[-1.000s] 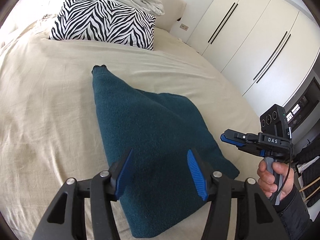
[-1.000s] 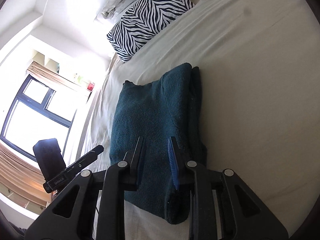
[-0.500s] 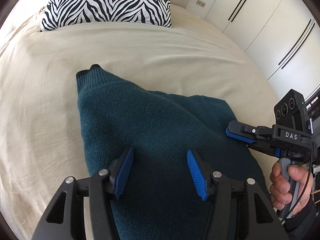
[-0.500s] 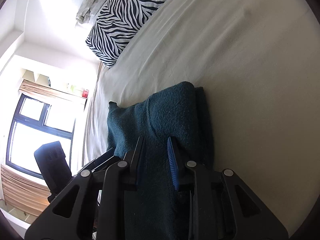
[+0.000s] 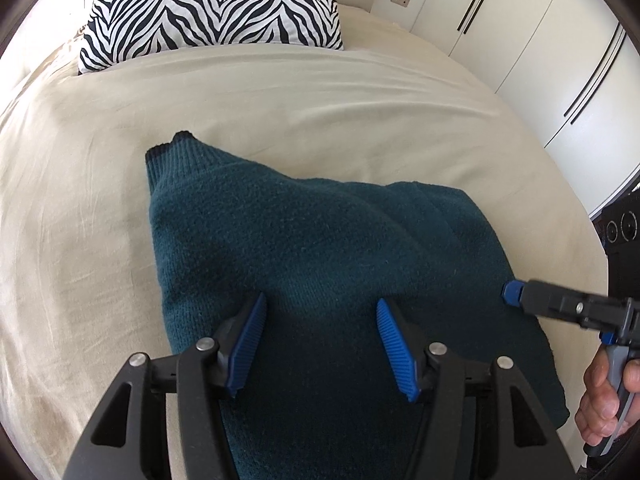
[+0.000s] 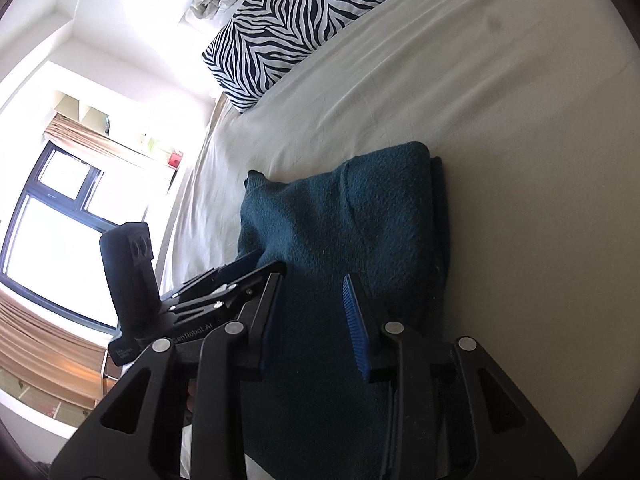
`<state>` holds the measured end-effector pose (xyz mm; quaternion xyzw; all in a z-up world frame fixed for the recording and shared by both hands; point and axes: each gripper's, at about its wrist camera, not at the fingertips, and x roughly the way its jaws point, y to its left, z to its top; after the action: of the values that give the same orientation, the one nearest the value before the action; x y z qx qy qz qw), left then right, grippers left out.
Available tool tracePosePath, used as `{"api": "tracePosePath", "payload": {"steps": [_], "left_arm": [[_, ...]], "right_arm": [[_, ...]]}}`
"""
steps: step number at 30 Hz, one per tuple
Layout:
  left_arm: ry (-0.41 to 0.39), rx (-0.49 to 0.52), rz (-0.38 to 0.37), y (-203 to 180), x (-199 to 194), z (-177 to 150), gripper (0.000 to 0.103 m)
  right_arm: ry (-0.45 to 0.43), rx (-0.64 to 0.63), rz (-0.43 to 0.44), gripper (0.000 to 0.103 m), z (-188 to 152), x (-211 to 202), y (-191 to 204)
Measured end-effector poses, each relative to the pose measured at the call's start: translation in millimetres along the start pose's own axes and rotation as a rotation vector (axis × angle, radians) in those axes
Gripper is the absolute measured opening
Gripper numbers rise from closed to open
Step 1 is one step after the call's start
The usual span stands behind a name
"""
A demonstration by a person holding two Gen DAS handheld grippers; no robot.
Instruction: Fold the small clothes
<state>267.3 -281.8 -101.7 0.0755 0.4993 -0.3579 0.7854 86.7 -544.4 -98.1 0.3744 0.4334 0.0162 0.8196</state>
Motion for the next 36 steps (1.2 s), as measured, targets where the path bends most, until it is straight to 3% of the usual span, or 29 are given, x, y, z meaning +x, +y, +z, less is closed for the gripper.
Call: {"api": "tracePosePath", "payload": {"steps": [2, 6, 8, 9, 10, 12, 14, 15, 17, 18, 23, 29, 32, 34, 36], "left_arm": [[-0.001, 0.003, -0.001, 0.0, 0.0, -0.5, 0.06], [-0.004, 0.005, -0.005, 0.3, -0.6, -1.4, 0.06], [-0.009, 0.003, -0.01, 0.8, -2.1, -2.7, 0.06], [-0.014, -0.003, -0.017, 1.9, -3.9, -3.1, 0.06], [-0.026, -0.019, -0.035, 4.4, -7.4, -3.9, 0.06], [-0.043, -0.076, -0.094, 14.2, -19.5, -7.2, 0.059], [-0.076, -0.176, -0.166, 29.5, -43.3, -13.7, 0.061], [-0.107, -0.231, -0.198, 38.6, -56.8, -19.2, 0.067], [-0.159, -0.292, -0.21, 52.3, -76.3, -30.2, 0.077], [-0.16, -0.3, -0.204, 56.5, -79.9, -34.9, 0.078], [-0.056, -0.346, -0.218, 67.2, -61.2, -52.4, 0.078], [0.051, -0.299, -0.269, 42.5, -29.3, -58.9, 0.077], [0.056, -0.28, -0.245, 35.7, -24.0, -58.4, 0.076], [0.069, -0.269, -0.23, 33.7, -21.9, -56.2, 0.071], [0.08, -0.253, -0.215, 30.0, -22.9, -56.7, 0.066]], "right_arm": [[0.02, -0.025, -0.026, 0.035, -11.6, 3.5, -4.1], [-0.024, 0.011, 0.033, 0.035, -24.0, -14.2, -18.8], [-0.053, 0.014, 0.021, 0.035, -28.7, -26.6, -21.6], [-0.066, 0.01, 0.007, 0.04, -30.3, -33.0, -21.7], [-0.08, 0.01, -0.027, 0.056, -32.0, -40.0, -22.7], [-0.115, 0.018, -0.068, 0.067, -31.6, -52.6, -24.8], [-0.118, 0.027, -0.064, 0.067, -30.5, -61.7, -28.0], [-0.113, 0.024, -0.067, 0.067, -30.8, -63.7, -28.5], [-0.089, 0.017, -0.081, 0.067, -31.9, -62.3, -30.3], [-0.071, 0.019, -0.081, 0.067, -32.2, -58.0, -30.9], [0.009, 0.07, -0.048, 0.067, -34.1, -27.4, -40.5], [0.04, 0.05, -0.04, 0.064, -29.7, -7.1, -35.7], [0.06, 0.025, -0.07, 0.055, -27.1, 1.0, -32.8], [0.07, 0.009, -0.1, 0.042, -26.5, 5.1, -33.3], [0.07, -0.01, -0.117, 0.039, -24.4, 8.9, -30.4]]}}
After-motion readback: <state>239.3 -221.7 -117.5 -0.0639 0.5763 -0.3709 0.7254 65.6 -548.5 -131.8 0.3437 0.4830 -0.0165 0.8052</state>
